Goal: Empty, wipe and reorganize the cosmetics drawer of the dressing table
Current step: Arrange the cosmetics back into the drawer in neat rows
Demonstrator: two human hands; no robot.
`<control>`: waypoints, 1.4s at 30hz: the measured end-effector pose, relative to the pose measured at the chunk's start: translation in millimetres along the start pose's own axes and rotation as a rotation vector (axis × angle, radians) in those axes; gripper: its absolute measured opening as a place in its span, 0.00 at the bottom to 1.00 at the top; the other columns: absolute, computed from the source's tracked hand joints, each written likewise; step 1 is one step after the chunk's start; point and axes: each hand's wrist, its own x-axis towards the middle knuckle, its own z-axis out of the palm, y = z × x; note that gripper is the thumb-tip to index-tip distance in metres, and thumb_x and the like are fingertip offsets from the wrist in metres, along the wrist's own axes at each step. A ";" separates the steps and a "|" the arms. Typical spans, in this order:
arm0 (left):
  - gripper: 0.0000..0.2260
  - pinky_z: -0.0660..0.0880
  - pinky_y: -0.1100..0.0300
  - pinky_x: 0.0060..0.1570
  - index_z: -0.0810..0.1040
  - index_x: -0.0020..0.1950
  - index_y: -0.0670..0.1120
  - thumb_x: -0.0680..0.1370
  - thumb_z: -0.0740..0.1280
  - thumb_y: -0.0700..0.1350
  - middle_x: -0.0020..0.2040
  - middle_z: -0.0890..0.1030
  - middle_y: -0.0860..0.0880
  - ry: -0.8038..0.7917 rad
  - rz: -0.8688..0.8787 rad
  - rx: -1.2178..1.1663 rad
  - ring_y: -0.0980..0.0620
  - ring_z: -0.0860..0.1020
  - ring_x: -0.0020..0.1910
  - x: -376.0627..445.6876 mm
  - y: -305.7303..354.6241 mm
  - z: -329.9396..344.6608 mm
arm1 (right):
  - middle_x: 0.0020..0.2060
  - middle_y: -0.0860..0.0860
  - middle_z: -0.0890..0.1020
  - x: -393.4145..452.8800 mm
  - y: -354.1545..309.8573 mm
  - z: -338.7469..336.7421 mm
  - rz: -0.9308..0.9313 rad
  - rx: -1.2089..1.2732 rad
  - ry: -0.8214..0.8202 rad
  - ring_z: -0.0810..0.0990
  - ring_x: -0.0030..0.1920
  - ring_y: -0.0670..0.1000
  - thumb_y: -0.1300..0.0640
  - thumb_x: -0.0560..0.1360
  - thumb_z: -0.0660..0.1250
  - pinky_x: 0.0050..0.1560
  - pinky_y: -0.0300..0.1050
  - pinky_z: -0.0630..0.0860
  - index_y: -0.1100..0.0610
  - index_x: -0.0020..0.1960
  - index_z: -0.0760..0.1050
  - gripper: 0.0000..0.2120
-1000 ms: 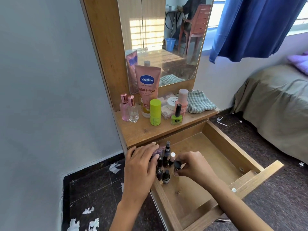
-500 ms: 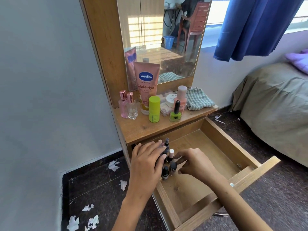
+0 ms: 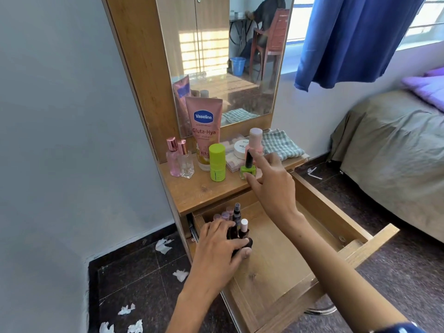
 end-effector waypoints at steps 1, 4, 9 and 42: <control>0.15 0.50 0.59 0.67 0.76 0.63 0.61 0.79 0.58 0.60 0.70 0.67 0.54 -0.002 -0.003 0.000 0.54 0.58 0.69 -0.3 0.0 0.5 | 0.53 0.53 0.75 1.8 -0.7 1.3 -0.003 0.003 0.014 0.79 0.40 0.52 0.53 0.74 0.72 0.41 0.47 0.79 0.49 0.71 0.68 0.28; 0.15 0.49 0.59 0.68 0.76 0.63 0.61 0.79 0.58 0.60 0.70 0.66 0.54 -0.005 -0.004 0.006 0.54 0.57 0.70 -0.6 0.0 1.1 | 0.53 0.52 0.75 4.6 -1.3 1.3 -0.039 0.041 0.102 0.79 0.43 0.51 0.55 0.72 0.73 0.39 0.45 0.78 0.54 0.61 0.74 0.20; 0.17 0.48 0.58 0.70 0.75 0.65 0.60 0.79 0.58 0.59 0.72 0.63 0.54 -0.017 -0.006 0.027 0.53 0.55 0.72 -0.9 -1.0 3.0 | 0.47 0.49 0.82 -2.8 3.5 -6.9 -0.116 0.156 0.110 0.81 0.40 0.50 0.57 0.71 0.75 0.39 0.49 0.80 0.58 0.49 0.76 0.11; 0.11 0.65 0.45 0.68 0.81 0.59 0.52 0.77 0.68 0.50 0.67 0.74 0.51 0.277 -0.059 -0.149 0.54 0.65 0.69 -11.1 -17.2 -7.4 | 0.42 0.43 0.82 -66.9 31.4 -4.8 0.123 0.042 -0.598 0.80 0.43 0.42 0.51 0.70 0.75 0.45 0.41 0.80 0.51 0.46 0.80 0.08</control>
